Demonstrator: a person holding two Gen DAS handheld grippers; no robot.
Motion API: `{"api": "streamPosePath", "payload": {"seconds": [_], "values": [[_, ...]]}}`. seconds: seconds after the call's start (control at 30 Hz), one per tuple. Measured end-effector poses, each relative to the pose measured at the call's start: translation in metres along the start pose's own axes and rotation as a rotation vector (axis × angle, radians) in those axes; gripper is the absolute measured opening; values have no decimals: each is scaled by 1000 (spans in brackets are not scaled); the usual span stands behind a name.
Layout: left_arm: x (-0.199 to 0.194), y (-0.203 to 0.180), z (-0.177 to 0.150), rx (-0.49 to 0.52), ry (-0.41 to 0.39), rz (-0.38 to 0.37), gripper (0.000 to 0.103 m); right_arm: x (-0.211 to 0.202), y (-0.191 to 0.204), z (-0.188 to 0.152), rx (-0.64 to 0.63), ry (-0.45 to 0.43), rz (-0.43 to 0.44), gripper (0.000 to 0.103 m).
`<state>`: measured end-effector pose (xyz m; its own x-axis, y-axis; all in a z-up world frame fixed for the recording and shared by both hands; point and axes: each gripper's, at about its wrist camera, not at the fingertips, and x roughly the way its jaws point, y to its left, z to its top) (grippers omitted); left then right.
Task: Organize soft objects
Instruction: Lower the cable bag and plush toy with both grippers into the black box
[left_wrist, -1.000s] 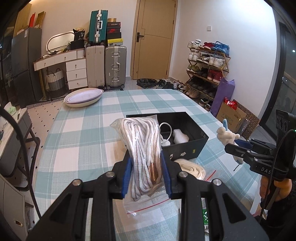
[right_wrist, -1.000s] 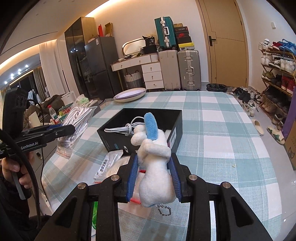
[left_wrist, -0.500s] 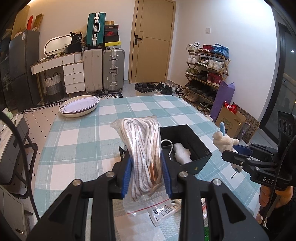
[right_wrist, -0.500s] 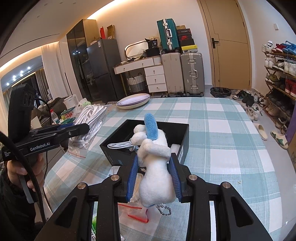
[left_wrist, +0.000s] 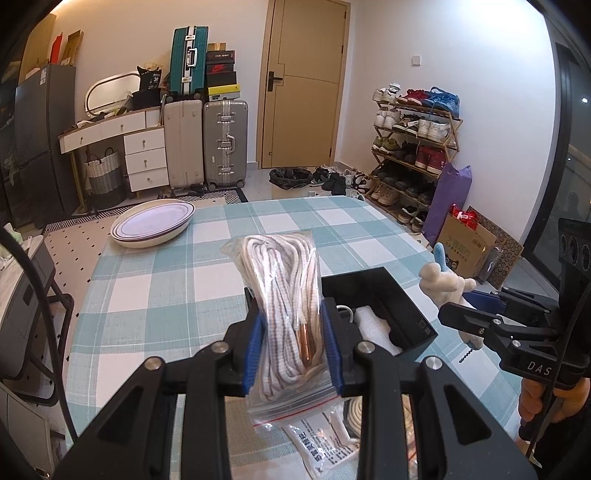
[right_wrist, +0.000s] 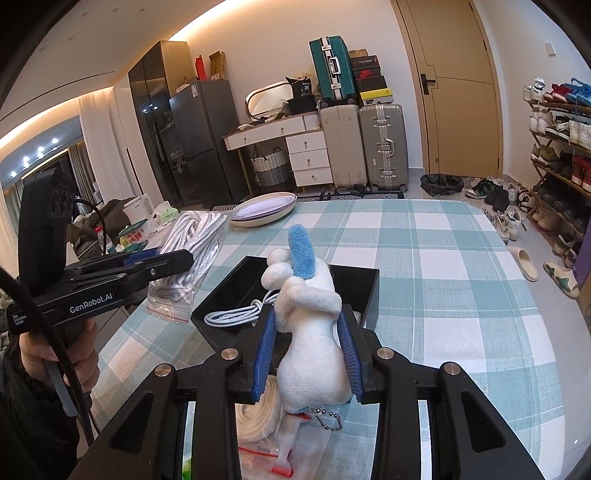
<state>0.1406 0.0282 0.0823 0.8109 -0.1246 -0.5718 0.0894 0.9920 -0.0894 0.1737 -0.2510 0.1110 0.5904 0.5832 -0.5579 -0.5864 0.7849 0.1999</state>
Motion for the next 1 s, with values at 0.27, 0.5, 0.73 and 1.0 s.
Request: {"api": "streamPosePath", "payload": {"seconds": [0.27, 0.5, 0.73, 1.0], "values": [[19, 10, 7, 14, 10, 38, 29, 27, -2, 8, -3, 36, 12, 34], [37, 15, 5, 30, 28, 68, 29, 48, -5, 12, -6, 53, 15, 34], [53, 9, -2, 57, 57, 59, 29, 69, -9, 15, -10, 73, 15, 34], [67, 6, -7, 75, 86, 41, 29, 90, -11, 14, -22, 102, 12, 34]]}}
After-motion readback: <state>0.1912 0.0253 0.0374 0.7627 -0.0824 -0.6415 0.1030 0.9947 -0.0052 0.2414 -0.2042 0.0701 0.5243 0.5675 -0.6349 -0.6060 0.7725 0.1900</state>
